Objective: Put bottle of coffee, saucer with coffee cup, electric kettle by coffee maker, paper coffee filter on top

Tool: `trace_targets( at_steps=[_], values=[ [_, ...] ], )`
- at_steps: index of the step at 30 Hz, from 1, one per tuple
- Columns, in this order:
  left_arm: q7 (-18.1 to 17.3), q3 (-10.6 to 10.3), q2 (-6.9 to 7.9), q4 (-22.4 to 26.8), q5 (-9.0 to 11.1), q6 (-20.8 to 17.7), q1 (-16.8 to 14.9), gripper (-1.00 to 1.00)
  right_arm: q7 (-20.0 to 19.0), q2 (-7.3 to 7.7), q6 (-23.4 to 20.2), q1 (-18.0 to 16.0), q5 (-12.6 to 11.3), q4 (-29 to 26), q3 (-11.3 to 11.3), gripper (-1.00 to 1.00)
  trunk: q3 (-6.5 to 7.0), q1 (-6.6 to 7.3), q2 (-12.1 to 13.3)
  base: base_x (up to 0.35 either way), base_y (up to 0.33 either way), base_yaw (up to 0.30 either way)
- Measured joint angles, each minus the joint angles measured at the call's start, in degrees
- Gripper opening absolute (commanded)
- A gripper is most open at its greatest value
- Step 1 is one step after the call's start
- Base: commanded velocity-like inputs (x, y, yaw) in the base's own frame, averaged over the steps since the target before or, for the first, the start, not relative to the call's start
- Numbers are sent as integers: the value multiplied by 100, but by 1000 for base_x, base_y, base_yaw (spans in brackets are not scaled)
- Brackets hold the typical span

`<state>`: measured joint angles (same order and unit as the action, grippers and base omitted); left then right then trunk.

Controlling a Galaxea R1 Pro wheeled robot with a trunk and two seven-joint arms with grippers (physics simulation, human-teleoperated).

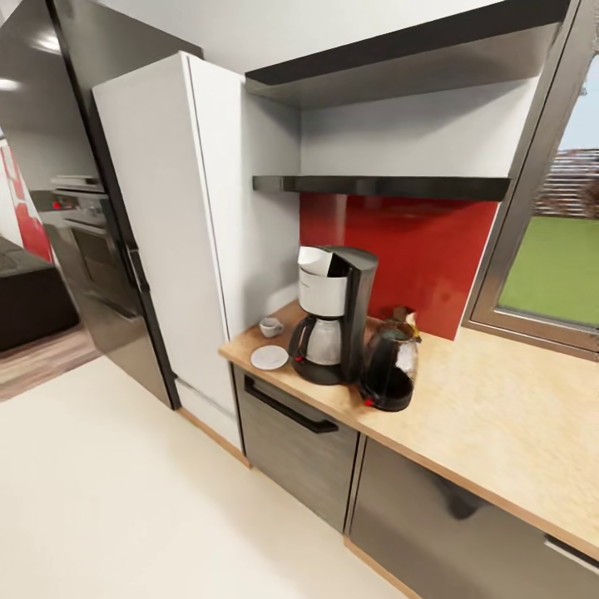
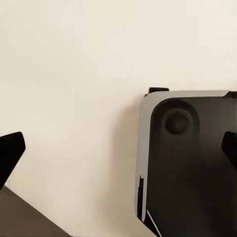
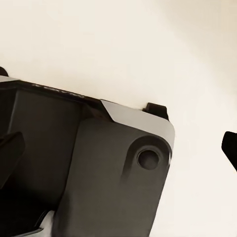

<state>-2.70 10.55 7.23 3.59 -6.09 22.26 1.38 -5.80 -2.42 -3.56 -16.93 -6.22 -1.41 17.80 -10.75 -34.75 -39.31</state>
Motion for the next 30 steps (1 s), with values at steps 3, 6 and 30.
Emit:
trace_targets(
  at_steps=[3, 6, 30],
  values=[
    [0, 0, 1, 0, 0, 0, 0, 100, 0, 2, 0, 0, 3, 4, 0, 100, 0, 0, 0, 257, 241, -265],
    [0, 5, 4, 0, 0, 0, 0, 100, 0, 3, -1, 0, 1, 6, 0, 100, 0, 0, 0, 253, 246, -265],
    [9, 28, 22, -2, 17, 0, 0, 100, 17, 109, 7, 139, -4, 1, 0, 100, -9, -1, 0, 184, 291, -271]
  ],
)
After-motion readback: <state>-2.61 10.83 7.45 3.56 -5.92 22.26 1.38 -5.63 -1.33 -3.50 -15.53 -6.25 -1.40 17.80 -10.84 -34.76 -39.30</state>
